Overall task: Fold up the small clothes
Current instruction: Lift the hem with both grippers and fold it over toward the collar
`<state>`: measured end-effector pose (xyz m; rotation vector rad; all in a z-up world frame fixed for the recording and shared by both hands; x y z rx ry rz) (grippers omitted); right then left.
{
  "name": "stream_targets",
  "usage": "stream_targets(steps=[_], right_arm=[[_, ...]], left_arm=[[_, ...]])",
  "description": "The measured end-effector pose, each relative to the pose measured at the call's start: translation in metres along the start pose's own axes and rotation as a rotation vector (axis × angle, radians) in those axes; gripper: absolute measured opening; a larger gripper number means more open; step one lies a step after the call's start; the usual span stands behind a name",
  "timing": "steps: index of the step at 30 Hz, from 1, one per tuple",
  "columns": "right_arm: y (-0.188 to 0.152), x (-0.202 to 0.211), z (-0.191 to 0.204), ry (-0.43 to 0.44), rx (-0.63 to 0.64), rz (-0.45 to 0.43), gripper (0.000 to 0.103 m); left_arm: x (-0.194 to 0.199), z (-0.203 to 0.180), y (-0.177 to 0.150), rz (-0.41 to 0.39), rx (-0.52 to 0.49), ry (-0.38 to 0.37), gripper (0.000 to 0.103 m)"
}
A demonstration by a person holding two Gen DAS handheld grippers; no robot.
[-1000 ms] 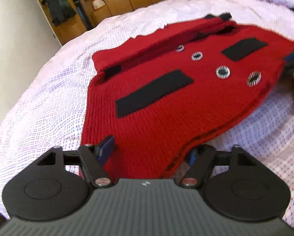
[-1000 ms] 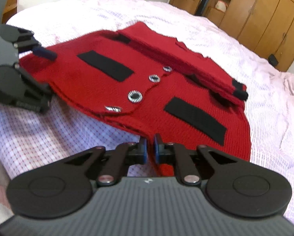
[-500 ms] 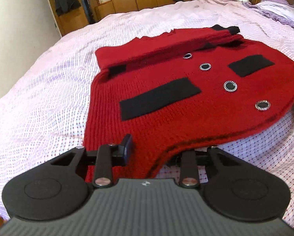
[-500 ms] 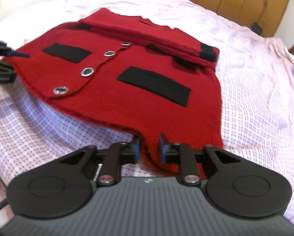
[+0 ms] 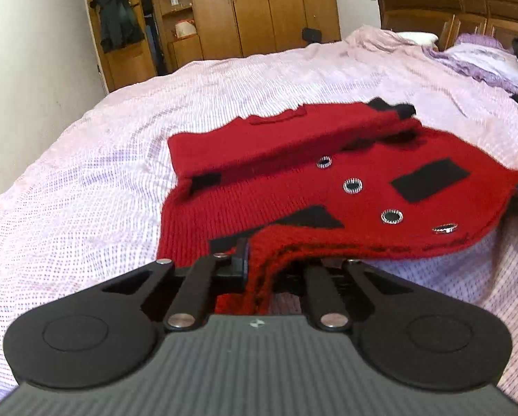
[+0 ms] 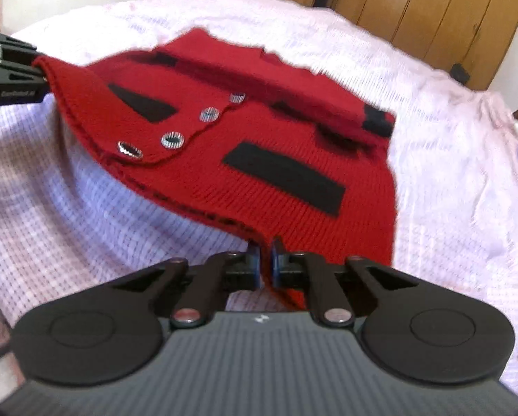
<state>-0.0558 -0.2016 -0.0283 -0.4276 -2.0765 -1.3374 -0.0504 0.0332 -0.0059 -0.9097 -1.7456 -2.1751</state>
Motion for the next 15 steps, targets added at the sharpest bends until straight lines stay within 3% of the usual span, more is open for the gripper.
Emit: stream_targets(steps=[7, 15], right_arm=[[0.033, 0.016, -0.028, 0.032, -0.117, -0.057, 0.009], [0.082, 0.013, -0.056, -0.045, -0.135, -0.152, 0.008]], left_arm=[[0.007, 0.002, 0.029, -0.045, -0.011, 0.006, 0.01], [0.0, 0.017, 0.087, -0.116, -0.015, 0.005, 0.009]])
Point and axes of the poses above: each gripper's, at about its wrist camera, not at the fingertips, and x roughly against the way its jaws point, z to its left, y to its top, the point moved 6 cm from there along -x, roughly the way its jaws point, and after that the axes turned 5 degrees about -y, right-handed, at the moved point
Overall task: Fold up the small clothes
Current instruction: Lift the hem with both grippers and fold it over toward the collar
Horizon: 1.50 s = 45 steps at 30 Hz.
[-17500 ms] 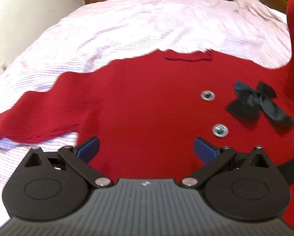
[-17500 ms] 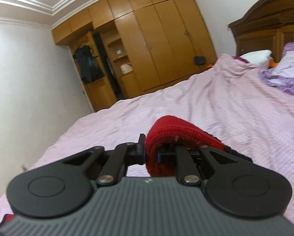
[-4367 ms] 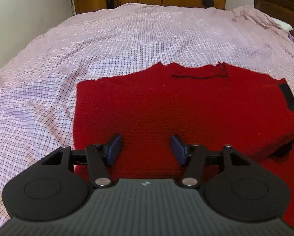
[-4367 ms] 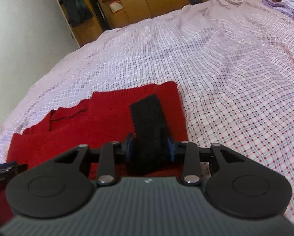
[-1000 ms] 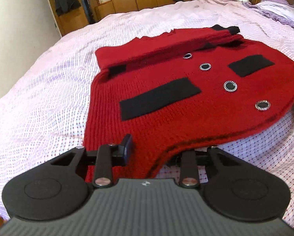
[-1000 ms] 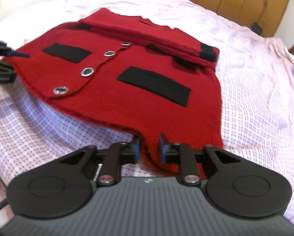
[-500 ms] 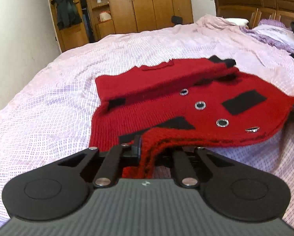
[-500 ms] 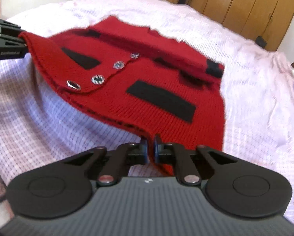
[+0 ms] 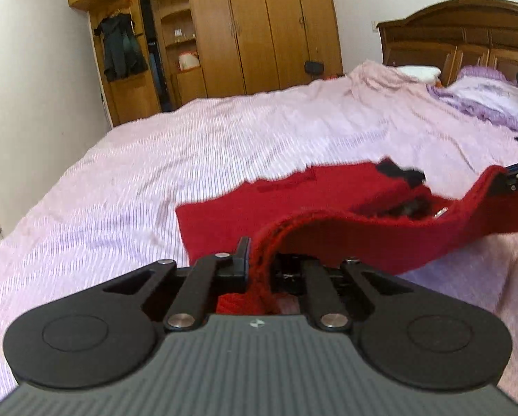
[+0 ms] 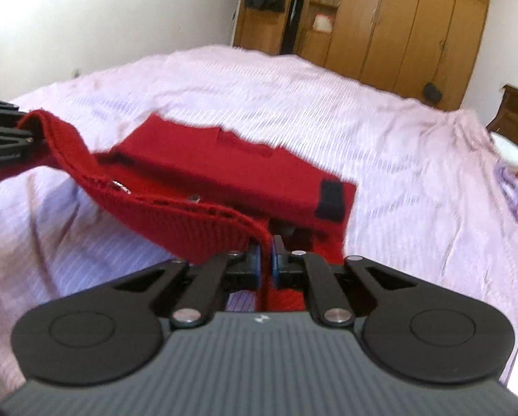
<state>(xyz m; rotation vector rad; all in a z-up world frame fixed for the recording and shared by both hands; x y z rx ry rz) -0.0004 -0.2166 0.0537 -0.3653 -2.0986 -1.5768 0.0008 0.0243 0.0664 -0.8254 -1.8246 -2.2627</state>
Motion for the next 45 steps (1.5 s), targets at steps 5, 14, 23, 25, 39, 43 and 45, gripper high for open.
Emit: stream_targets(steps=[5, 14, 23, 25, 39, 43, 45], right_arm=[[0.031, -0.011, -0.014, -0.063, -0.022, -0.081, 0.008], [0.069, -0.054, -0.031, -0.142, -0.037, -0.158, 0.008], [0.099, -0.119, -0.035, -0.195, -0.03, -0.194, 0.008], [0.103, -0.134, -0.036, -0.2, -0.026, -0.195, 0.008], [0.078, -0.249, -0.019, -0.216, 0.027, -0.079, 0.008], [0.062, -0.272, -0.014, -0.215, 0.045, -0.038, 0.009], [0.056, -0.279, -0.011, -0.208, 0.048, -0.02, 0.009]], left_arm=[[-0.015, 0.007, 0.034, -0.039, -0.027, 0.021, 0.009], [-0.065, 0.03, 0.076, -0.048, -0.025, 0.065, 0.009], [-0.141, 0.056, 0.103, -0.023, -0.025, 0.099, 0.009], [-0.163, 0.062, 0.105, -0.007, -0.023, 0.106, 0.009], [-0.315, 0.098, 0.058, 0.195, 0.025, 0.092, 0.009], [-0.329, 0.099, 0.037, 0.211, -0.016, 0.097, 0.01], [-0.331, 0.094, 0.033, 0.213, -0.041, 0.104, 0.01]])
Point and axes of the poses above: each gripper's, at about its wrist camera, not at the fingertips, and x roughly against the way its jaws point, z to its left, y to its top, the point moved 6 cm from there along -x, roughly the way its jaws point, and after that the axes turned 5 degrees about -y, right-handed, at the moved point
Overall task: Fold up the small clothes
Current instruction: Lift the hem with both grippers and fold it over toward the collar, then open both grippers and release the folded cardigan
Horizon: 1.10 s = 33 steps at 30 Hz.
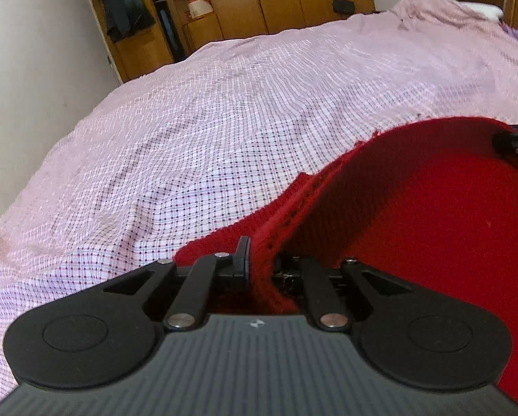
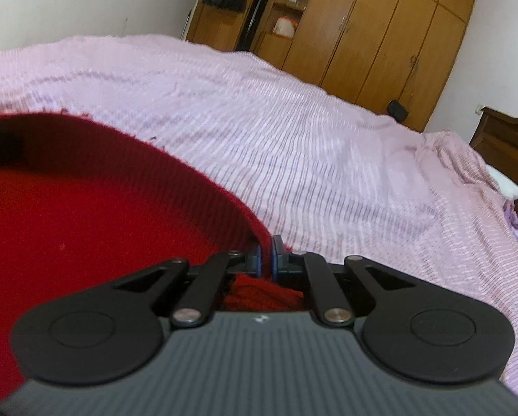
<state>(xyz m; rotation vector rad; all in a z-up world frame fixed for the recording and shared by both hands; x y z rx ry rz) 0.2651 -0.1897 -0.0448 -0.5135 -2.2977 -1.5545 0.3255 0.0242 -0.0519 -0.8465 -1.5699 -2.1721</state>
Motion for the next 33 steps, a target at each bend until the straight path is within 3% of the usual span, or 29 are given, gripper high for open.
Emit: stream_targets(steps=[6, 9, 13, 18, 25, 30, 33], right_arm=[[0.002, 0.001, 0.001, 0.021, -0.013, 0.004, 0.012], [0.006, 0.011, -0.013, 0.052, -0.08, -0.001, 0.026], [0.01, 0.031, -0.032, 0.079, -0.139, -0.02, 0.026], [0.005, 0.058, -0.061, 0.065, -0.192, -0.051, 0.026], [-0.017, 0.071, -0.085, 0.082, -0.253, -0.049, 0.026], [-0.024, 0.076, -0.083, 0.125, -0.248, -0.035, 0.026], [-0.025, 0.08, -0.067, 0.226, -0.201, -0.011, 0.026]], left_arm=[[0.01, -0.004, 0.005, 0.008, -0.024, 0.002, 0.014], [0.037, -0.006, 0.011, -0.014, -0.024, -0.004, 0.026], [0.06, 0.002, 0.017, -0.046, -0.006, 0.007, 0.044], [0.076, 0.016, 0.019, -0.066, 0.018, 0.039, 0.046], [0.067, 0.029, -0.001, -0.01, 0.069, 0.048, 0.046], [0.055, 0.034, -0.022, 0.021, 0.099, 0.047, 0.046], [0.052, 0.033, -0.026, 0.016, 0.105, 0.048, 0.047]])
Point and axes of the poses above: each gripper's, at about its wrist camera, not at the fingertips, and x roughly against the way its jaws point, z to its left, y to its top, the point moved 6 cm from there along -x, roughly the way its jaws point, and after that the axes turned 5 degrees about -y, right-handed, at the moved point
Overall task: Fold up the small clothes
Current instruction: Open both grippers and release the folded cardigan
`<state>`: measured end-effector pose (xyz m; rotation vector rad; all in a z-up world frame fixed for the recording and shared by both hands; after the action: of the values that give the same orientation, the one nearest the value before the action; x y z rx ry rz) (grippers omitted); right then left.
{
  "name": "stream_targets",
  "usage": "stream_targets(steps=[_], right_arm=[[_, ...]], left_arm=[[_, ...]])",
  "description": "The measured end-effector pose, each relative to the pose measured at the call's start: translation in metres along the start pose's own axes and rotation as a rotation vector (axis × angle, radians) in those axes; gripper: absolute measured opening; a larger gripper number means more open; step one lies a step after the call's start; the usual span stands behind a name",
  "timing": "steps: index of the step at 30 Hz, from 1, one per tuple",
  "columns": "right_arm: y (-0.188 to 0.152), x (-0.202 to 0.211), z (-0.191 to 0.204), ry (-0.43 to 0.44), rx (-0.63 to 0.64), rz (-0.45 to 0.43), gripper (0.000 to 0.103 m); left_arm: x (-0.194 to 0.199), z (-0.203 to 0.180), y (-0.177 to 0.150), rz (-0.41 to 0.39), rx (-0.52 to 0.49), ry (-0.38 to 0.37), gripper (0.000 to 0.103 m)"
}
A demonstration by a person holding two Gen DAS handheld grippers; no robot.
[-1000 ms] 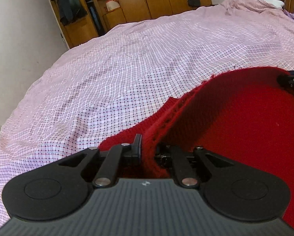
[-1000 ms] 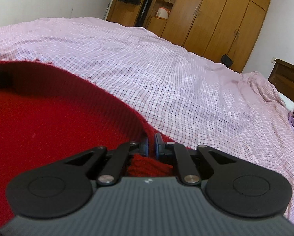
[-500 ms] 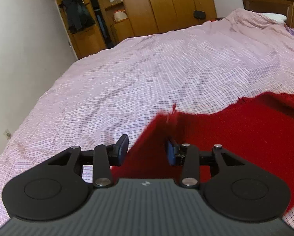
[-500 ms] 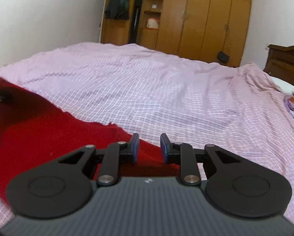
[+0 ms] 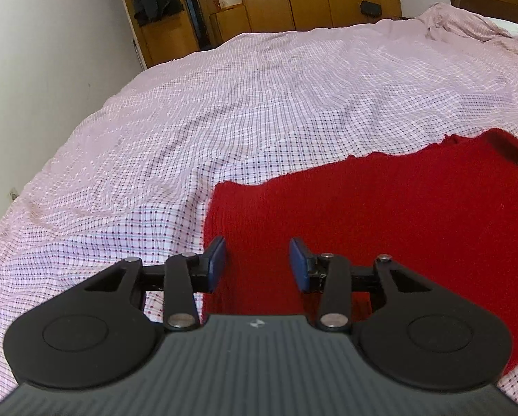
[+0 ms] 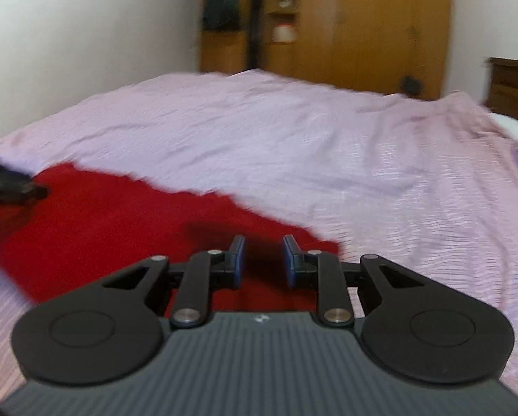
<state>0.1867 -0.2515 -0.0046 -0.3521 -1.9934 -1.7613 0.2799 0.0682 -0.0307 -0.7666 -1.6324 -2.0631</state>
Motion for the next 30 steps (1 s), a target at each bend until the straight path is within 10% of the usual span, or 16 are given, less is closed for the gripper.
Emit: stream_targets(steps=[4, 16, 30], right_arm=[[-0.007, -0.01, 0.021, 0.1, 0.06, 0.055, 0.025], [-0.014, -0.089, -0.034, -0.09, -0.122, 0.104, 0.027], [0.005, -0.008, -0.035, -0.067, -0.315, 0.05, 0.054]], left_arm=[[-0.001, -0.001, -0.001, 0.0, 0.003, 0.007, 0.047], [-0.005, 0.004, -0.001, 0.014, 0.042, -0.001, 0.052], [0.059, 0.003, -0.006, 0.022, 0.107, -0.044, 0.052]])
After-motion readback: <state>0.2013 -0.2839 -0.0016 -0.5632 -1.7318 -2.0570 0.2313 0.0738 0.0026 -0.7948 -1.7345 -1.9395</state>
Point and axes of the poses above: each gripper's, at about its wrist camera, not at the fingertips, and x roughly against the way its jaws point, z to its left, y to its top, the point moved 6 cm from there along -x, roughly the way its jaws point, and after that the axes turned 5 degrees about -y, right-handed, at the moved point
